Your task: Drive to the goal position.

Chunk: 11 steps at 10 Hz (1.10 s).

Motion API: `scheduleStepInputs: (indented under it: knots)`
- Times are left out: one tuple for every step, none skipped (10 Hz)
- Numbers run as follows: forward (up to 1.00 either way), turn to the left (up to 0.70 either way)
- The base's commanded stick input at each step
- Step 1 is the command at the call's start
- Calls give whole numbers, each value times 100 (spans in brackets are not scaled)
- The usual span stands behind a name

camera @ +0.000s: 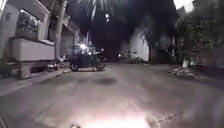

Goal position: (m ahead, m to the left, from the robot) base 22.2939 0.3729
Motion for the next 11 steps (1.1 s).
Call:
scheduleStepInputs:
  knots:
    - [100, -2]
    - [100, -17]
    - [100, -27]
    - [100, 0]
    - [100, 0]
    - [100, 0]
    - [100, -20]
    - [100, -27]
    - [100, -27]
    - [100, -27]
    - [100, -27]
